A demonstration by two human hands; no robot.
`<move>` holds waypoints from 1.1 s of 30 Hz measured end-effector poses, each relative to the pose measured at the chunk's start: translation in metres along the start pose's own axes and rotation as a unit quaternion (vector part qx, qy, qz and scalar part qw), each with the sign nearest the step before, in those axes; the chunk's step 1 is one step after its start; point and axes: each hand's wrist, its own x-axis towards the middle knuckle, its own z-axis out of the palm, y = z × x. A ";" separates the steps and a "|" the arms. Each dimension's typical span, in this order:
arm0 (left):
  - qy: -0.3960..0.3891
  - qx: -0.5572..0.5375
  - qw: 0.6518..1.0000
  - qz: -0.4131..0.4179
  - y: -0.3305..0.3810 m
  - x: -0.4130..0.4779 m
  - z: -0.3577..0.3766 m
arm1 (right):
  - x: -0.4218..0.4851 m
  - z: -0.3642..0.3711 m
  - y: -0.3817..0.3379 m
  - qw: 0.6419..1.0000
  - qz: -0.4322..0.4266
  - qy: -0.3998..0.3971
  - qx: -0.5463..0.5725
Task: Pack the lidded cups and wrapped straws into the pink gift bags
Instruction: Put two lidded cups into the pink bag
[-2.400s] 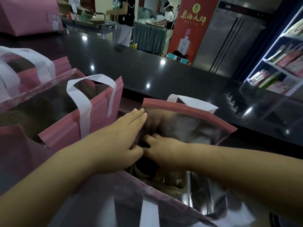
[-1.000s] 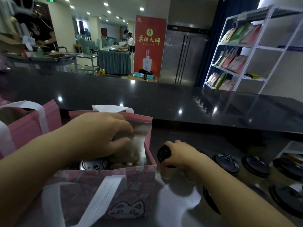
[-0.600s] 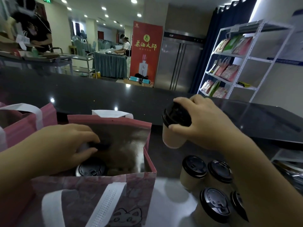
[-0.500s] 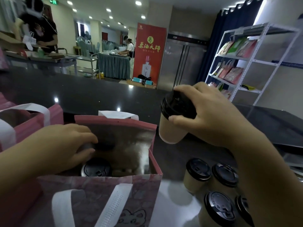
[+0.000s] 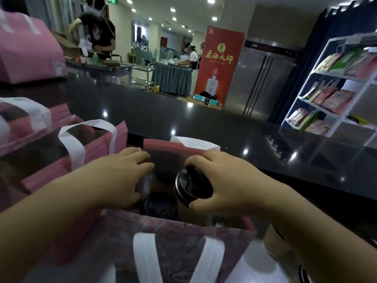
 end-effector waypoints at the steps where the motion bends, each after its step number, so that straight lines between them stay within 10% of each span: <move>1: -0.006 -0.007 1.000 0.002 -0.001 0.000 0.004 | 0.003 0.007 0.003 1.000 0.002 -0.022 -0.018; 9: -0.032 -0.069 0.996 0.045 -0.001 -0.009 0.013 | 0.029 0.049 0.014 0.984 0.004 -0.165 -0.059; 33: -0.026 -0.116 0.991 0.061 0.000 -0.005 0.022 | 0.045 0.100 0.010 0.964 -0.028 -0.257 -0.064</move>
